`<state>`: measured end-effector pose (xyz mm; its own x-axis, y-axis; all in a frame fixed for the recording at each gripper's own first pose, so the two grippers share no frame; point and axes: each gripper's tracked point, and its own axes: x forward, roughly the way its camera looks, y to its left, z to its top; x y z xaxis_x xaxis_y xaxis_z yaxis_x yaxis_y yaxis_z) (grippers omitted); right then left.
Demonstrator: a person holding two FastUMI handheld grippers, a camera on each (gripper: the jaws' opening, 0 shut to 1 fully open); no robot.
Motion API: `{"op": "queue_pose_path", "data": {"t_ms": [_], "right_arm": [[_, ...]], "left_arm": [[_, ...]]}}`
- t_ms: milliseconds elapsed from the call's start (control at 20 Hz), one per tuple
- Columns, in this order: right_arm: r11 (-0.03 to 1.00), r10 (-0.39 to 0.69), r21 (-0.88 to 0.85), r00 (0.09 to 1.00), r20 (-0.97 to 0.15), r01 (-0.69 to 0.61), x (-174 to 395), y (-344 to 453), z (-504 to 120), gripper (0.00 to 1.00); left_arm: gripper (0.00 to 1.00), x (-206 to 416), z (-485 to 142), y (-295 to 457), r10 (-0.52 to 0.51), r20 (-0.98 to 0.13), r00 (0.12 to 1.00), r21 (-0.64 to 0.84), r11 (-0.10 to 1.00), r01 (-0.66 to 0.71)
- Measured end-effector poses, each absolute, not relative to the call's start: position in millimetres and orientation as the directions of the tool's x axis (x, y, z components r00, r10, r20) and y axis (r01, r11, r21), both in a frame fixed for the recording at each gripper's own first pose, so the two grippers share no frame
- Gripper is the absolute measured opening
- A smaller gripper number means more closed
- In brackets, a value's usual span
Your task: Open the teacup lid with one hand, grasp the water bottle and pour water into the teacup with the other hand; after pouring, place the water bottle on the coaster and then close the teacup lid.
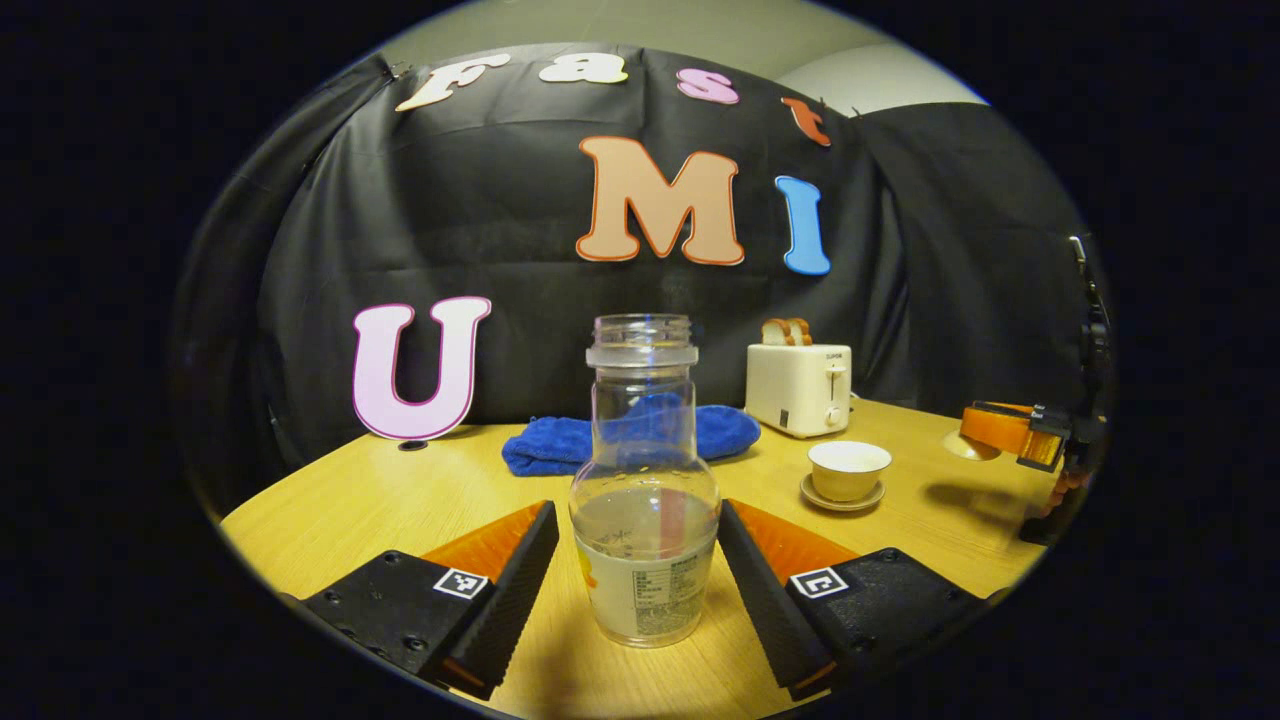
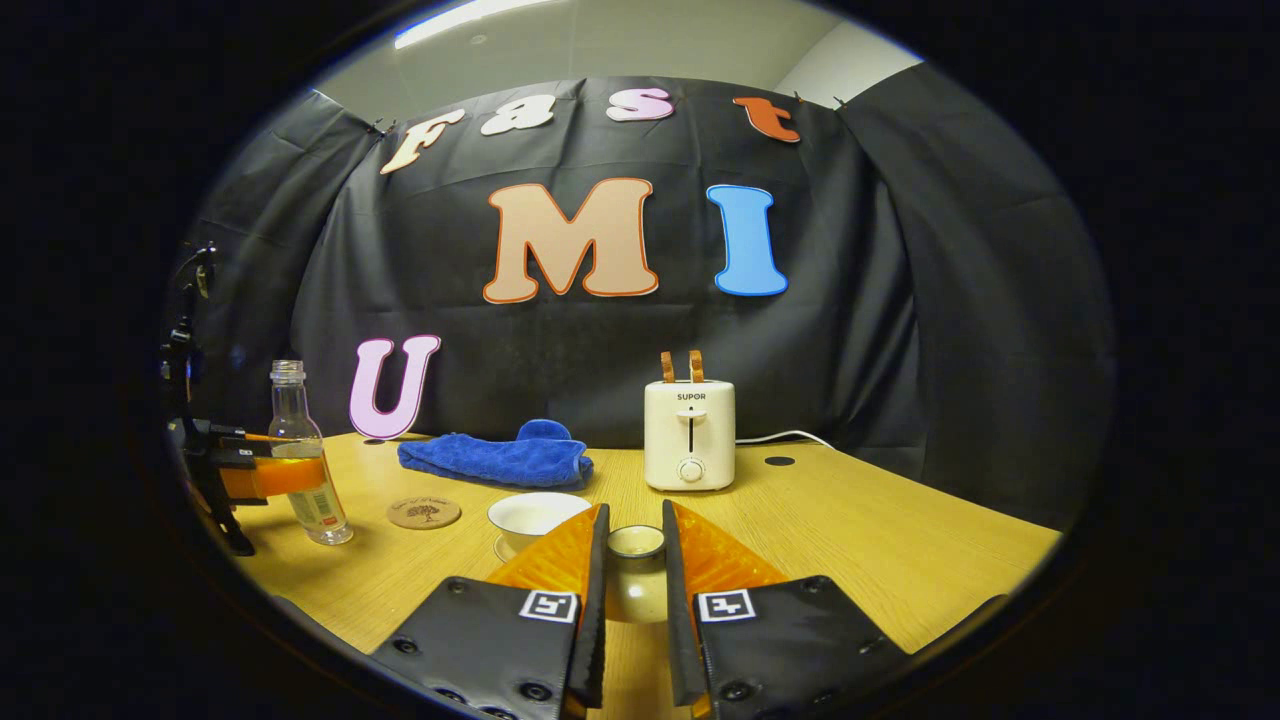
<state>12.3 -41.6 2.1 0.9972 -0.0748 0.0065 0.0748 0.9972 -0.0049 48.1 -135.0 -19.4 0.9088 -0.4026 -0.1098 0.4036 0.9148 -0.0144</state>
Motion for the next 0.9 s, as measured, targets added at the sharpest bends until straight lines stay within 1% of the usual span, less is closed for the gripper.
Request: {"op": "queue_pose_path", "data": {"t_ms": [150,250,300,350,500,600,650,700,850,900], "right_arm": [[0.997,-0.075,-0.005,0.997,0.006,0.075,12.2,-41.4,1.9,0.30],[0.997,-0.075,-0.005,0.997,0.006,0.075,10.9,-41.9,1.2,0.29],[0.997,-0.075,-0.005,0.997,0.006,0.075,10.6,-41.8,1.5,0.31],[0.997,-0.075,-0.005,0.997,0.006,0.075,10.6,-41.4,1.7,0.30],[0.997,-0.076,-0.005,0.997,0.006,0.076,11.1,-41.7,1.4,0.30],[0.997,-0.076,-0.005,0.997,0.006,0.076,11.0,-41.6,1.7,0.28],[0.997,-0.076,-0.005,0.997,0.005,0.076,10.7,-41.0,1.6,0.31],[0.997,-0.076,-0.005,0.997,0.006,0.076,10.9,-41.1,1.5,0.31],[0.997,-0.076,-0.005,0.997,0.005,0.076,10.6,-41.4,1.7,0.29],[0.997,-0.076,-0.006,0.997,0.005,0.076,9.6,-41.2,1.9,0.31]], "left_arm": [[0.93,51.7,-24.3,-137.8,-0.398,-0.151,0.905,-0.016,0.916,0.400],[0.86,55.5,-27.2,-140.4,-0.402,-0.172,0.899,-0.009,0.914,0.406],[0.79,55.0,-29.6,-140.3,-0.398,-0.183,0.899,-0.008,0.915,0.403],[0.74,57.7,-29.0,-140.3,-0.394,-0.181,0.901,-0.006,0.917,0.400],[0.73,58.6,-29.8,-136.5,-0.368,-0.185,0.911,-0.002,0.927,0.375],[0.72,57.5,-28.4,-140.9,-0.382,-0.181,0.906,0.001,0.921,0.389],[0.72,56.8,-27.3,-143.8,-0.389,-0.180,0.903,0.008,0.918,0.397],[0.71,58.9,-28.6,-144.0,-0.385,-0.184,0.904,0.022,0.918,0.395],[0.69,66.1,-27.3,-146.4,-0.345,-0.194,0.918,0.121,0.921,0.371],[0.67,68.7,-28.6,-148.6,-0.334,-0.203,0.921,0.164,0.915,0.368]]}}
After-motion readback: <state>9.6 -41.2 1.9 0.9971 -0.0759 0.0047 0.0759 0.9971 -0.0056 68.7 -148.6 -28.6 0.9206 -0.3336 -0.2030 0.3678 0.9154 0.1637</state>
